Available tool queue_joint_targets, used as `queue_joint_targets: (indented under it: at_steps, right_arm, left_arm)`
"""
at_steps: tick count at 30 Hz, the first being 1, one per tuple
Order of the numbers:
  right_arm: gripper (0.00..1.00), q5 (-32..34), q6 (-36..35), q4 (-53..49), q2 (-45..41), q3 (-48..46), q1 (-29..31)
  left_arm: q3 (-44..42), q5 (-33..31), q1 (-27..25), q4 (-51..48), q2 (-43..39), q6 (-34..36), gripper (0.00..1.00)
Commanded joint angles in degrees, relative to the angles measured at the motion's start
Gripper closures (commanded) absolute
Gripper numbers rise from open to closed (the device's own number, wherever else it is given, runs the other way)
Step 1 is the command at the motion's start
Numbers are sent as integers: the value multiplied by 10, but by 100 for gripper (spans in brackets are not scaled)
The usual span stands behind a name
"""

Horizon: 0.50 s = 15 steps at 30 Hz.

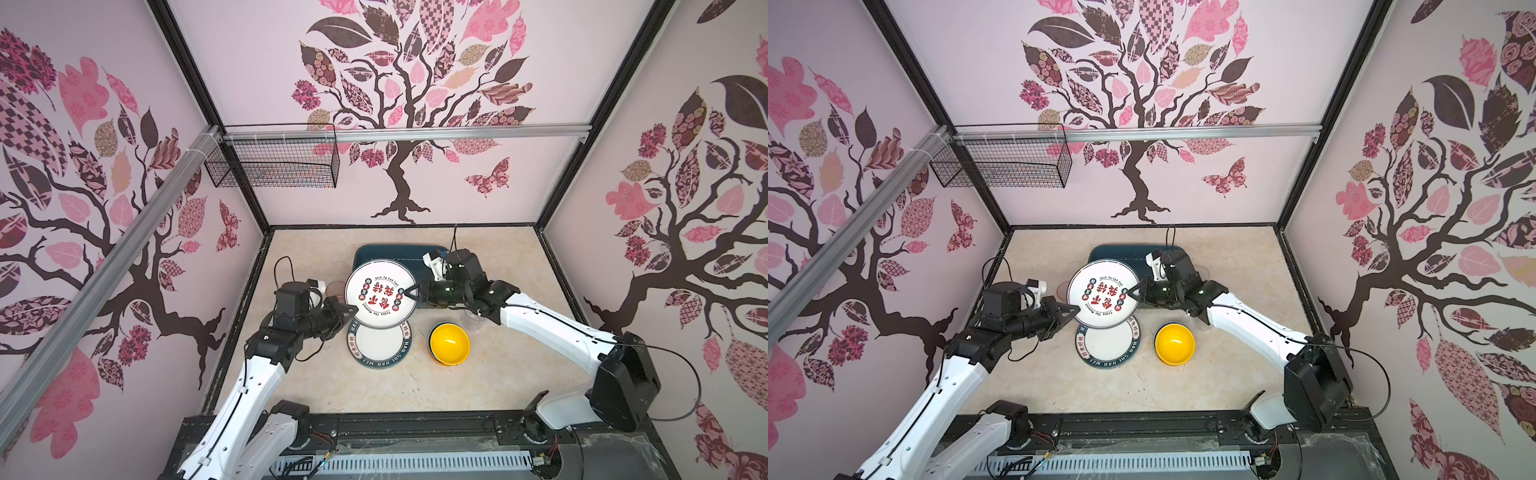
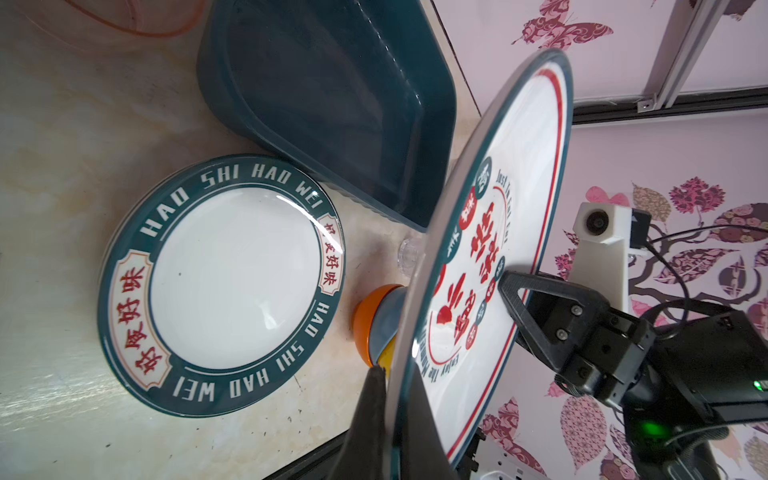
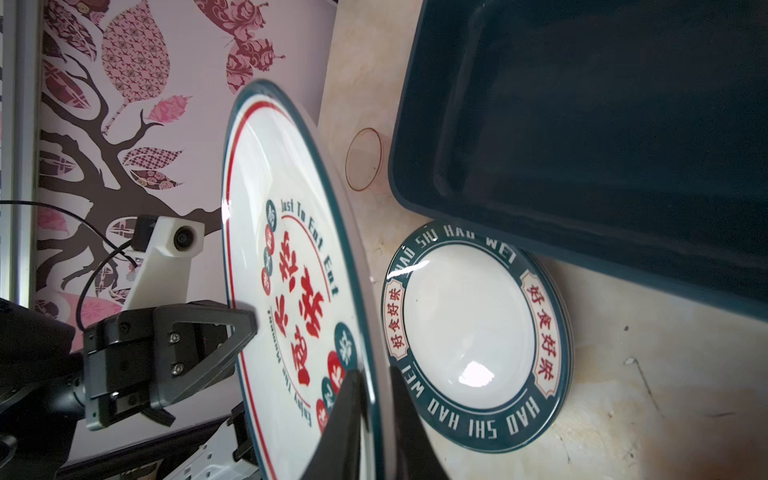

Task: Place the mixed dishes into the plastic bin
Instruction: 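Open the left gripper off the plate while right gripper swings it toward the bin, then lower the held plate into the teal bin and open the right gripper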

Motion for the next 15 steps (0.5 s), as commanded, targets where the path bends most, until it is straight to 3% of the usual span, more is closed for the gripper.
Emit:
queue_joint_targets:
  at_steps: [1, 5, 8, 15]
  right_arm:
    - [95, 27, -10, -2, 11, 22, -4]
    - [99, 26, -3, 8, 34, 42, -24]
    - [100, 25, -3, 7, 59, 65, -40]
    - [99, 27, -5, 5, 151, 129, -68]
  left_arm:
    - [32, 0, -2, 40, 2, -1, 96]
    - [41, -26, -1, 14, 5, 12, 71]
    - [44, -47, 3, -15, -5, 23, 59]
    - [27, -86, 29, -102, -50, 60, 53]
